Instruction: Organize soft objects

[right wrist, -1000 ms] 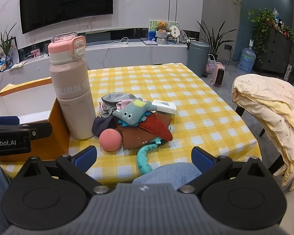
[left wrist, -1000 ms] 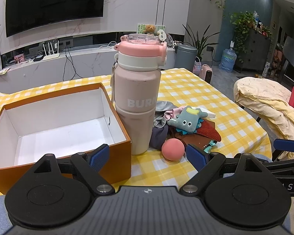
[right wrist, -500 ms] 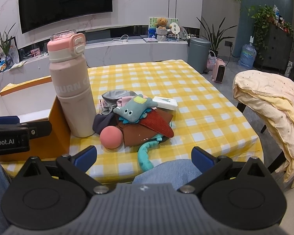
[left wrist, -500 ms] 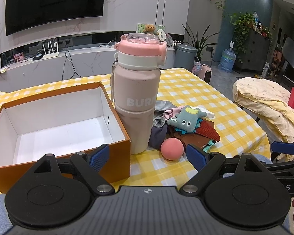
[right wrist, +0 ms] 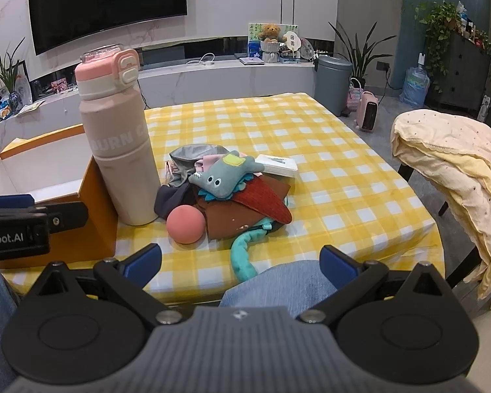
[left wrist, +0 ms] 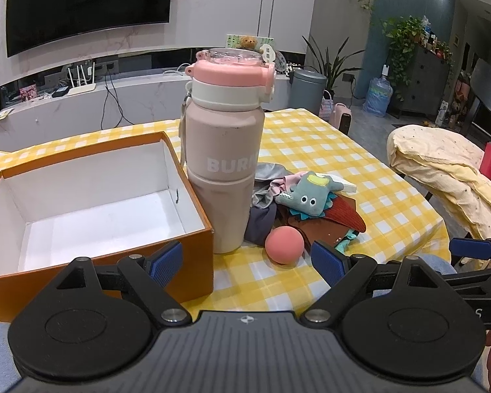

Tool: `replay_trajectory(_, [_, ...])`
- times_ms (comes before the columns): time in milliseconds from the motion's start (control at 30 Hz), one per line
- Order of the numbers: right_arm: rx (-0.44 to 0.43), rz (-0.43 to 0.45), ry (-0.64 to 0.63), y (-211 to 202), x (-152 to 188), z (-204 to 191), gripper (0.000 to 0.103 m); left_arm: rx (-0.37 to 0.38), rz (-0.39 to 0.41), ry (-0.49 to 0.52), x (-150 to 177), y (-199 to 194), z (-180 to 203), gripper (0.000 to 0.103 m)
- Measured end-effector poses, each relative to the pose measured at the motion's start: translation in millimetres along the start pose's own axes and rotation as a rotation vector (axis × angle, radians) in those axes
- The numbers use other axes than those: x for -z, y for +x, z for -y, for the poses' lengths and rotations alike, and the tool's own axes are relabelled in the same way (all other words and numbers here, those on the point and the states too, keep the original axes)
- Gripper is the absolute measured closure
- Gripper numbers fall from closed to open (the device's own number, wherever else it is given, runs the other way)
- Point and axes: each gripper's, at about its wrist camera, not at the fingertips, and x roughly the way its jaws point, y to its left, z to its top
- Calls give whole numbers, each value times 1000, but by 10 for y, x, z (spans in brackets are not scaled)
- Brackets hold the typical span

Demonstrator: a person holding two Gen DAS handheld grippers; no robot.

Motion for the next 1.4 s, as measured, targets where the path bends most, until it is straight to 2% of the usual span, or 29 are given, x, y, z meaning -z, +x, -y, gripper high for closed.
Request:
replay_trajectory(133, [-18, -4, 3, 36, -14, 36, 3, 25, -3, 1, -16, 29, 7, 0])
replay_trajectory(200, [-23, 3, -4, 53, -24, 66, 3, 57, -11, -4, -44, 54, 7, 10])
replay_trajectory(233, [-26, 9, -11, 63, -36, 83, 3, 77, -13, -4, -58, 72, 9, 20])
replay_trajectory(267, [-29, 16, -22, 75, -51, 102, 3, 90, -17, 1, -69, 93, 13, 26])
replay_trajectory(367, [-35, 36, -68, 126, -111, 155, 9, 110, -35, 35, -99, 161, 68, 27])
replay_trajectory(500, [-63, 23, -135, 291, -212, 250, 24, 179, -36, 120, -125, 265, 210, 32])
replay_trajectory(700, [-112, -26, -221, 590, -326, 365, 31, 186, -42, 276, -144, 552, 419, 32])
replay_trajectory(800, [-144, -47, -267, 734, -361, 392, 38, 175, -59, 399, -104, 748, 558, 32])
replay_trajectory(1000, [-228, -70, -324, 1015, -477, 456, 37, 150, -140, 490, -28, 1175, 641, 32])
replay_trajectory(1133, [-265, -87, -418, 1218, -571, 423, 26, 113, -177, 506, -13, 1393, 665, 34])
replay_trajectory(1267, [-273, -105, -526, 1411, -609, 341, 28, 99, -213, 494, -28, 1508, 651, 36])
replay_trajectory(1400, [-296, -117, -563, 1588, -664, 315, 29, 90, -234, 499, -13, 1575, 626, 36])
